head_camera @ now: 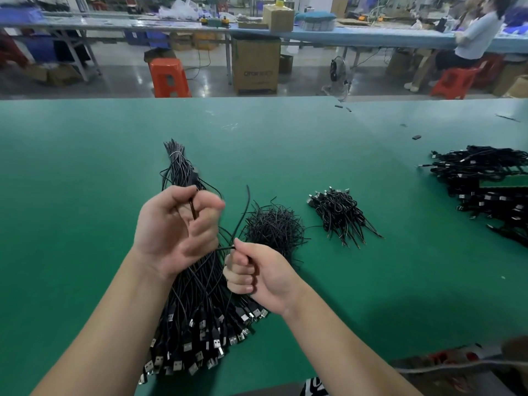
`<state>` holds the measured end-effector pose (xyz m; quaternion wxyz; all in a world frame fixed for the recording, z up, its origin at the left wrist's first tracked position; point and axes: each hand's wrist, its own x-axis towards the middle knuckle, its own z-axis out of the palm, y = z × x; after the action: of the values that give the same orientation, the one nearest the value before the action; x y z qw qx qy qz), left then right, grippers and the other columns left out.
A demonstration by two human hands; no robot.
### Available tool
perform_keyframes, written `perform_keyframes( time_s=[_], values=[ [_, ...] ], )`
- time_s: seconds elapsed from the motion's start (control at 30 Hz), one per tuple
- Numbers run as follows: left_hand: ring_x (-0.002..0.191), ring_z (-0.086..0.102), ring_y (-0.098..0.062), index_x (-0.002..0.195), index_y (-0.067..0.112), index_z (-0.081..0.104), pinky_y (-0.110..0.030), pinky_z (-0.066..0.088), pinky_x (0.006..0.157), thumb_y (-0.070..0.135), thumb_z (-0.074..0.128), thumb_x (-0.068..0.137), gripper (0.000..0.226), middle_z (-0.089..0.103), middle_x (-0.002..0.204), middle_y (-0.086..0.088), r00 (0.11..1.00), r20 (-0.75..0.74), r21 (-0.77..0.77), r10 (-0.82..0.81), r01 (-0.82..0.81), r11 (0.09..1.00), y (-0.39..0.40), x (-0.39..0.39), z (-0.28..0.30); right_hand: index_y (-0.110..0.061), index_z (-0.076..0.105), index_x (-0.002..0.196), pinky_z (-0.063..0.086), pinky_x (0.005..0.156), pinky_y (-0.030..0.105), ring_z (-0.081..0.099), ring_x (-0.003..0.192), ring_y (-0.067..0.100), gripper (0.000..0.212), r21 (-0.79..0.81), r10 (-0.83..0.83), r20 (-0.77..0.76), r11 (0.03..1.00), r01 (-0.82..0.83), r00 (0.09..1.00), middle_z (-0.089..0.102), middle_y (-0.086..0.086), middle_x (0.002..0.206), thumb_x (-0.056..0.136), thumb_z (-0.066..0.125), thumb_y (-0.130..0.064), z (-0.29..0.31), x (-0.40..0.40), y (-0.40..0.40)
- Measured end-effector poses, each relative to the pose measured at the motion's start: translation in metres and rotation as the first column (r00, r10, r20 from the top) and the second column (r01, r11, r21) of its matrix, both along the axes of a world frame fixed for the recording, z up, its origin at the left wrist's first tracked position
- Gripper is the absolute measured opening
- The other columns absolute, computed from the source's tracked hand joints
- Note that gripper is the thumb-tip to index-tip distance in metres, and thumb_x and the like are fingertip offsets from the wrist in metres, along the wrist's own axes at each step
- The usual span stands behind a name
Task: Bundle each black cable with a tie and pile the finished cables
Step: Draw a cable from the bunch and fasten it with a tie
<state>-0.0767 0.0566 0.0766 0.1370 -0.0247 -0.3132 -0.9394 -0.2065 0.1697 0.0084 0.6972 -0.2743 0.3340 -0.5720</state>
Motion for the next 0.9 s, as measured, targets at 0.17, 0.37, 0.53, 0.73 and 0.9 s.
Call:
perform_keyframes(
  time_s=[0.17, 0.37, 0.53, 0.73, 0.9],
  values=[
    [0.055, 0.069, -0.028, 0.105, -0.015, 0.068, -0.026, 0.053, 0.051, 0.028, 0.041, 0.096, 0.052, 0.068, 0.068, -0.02, 0.878, 0.464, -0.567, -0.117, 0.396, 0.722, 0.001, 0.009, -0.002, -0.02, 0.045, 0.062, 0.02, 0.044, 0.022, 0.023, 0.046, 0.011, 0.039, 0.059, -0.121, -0.097, 0.99, 0.127, 0.988, 0.027, -0.005, 0.056, 0.098, 0.052, -0.034, -0.002, -0.009, 0.001],
    [0.073, 0.071, -0.025, 0.083, -0.001, 0.076, -0.037, 0.057, 0.074, 0.027, 0.049, 0.095, 0.041, 0.076, 0.083, -0.011, 0.597, 0.682, -0.721, 0.422, 0.457, 0.521, 0.025, -0.014, -0.01, -0.026, 0.056, 0.059, 0.023, 0.044, 0.022, 0.028, 0.049, 0.008, 0.036, -0.005, -0.287, -0.255, 0.955, 0.296, 0.923, 0.033, -0.009, 0.055, 0.091, 0.056, -0.042, 0.004, -0.013, -0.003],
    [0.092, 0.07, -0.037, 0.094, 0.006, 0.077, -0.053, 0.053, 0.095, 0.033, 0.041, 0.107, 0.047, 0.076, 0.094, -0.012, 0.478, 0.442, -0.897, 0.759, 0.223, 0.382, 0.02, -0.026, -0.03, -0.024, 0.057, 0.064, 0.024, 0.045, 0.021, 0.025, 0.051, 0.01, 0.032, -0.072, -0.366, -0.262, 0.93, 0.36, 0.893, 0.031, -0.005, 0.058, 0.093, 0.055, -0.038, 0.003, -0.018, 0.0],
    [0.107, 0.07, -0.018, 0.108, 0.016, 0.068, -0.036, 0.052, 0.101, 0.03, 0.036, 0.109, 0.036, 0.074, 0.111, -0.006, 0.445, 0.313, -0.745, 0.839, -0.432, 0.508, 0.027, -0.039, -0.034, -0.022, 0.057, 0.068, 0.03, 0.049, 0.02, 0.029, 0.052, 0.01, 0.034, -0.129, -0.315, -0.28, 0.948, 0.29, 0.907, 0.033, -0.005, 0.06, 0.1, 0.05, -0.032, 0.003, -0.014, 0.004],
    [0.065, 0.07, -0.013, 0.096, 0.005, 0.066, -0.02, 0.054, 0.055, 0.031, 0.031, 0.11, 0.046, 0.072, 0.086, -0.008, 0.605, 0.335, -0.07, 0.723, -0.749, 0.659, 0.012, -0.045, -0.003, -0.024, 0.058, 0.069, 0.034, 0.052, 0.02, 0.033, 0.054, 0.01, 0.037, -0.077, -0.253, -0.27, 0.967, 0.241, 0.929, 0.036, -0.007, 0.06, 0.104, 0.049, -0.032, -0.008, -0.003, 0.002]
  ],
)
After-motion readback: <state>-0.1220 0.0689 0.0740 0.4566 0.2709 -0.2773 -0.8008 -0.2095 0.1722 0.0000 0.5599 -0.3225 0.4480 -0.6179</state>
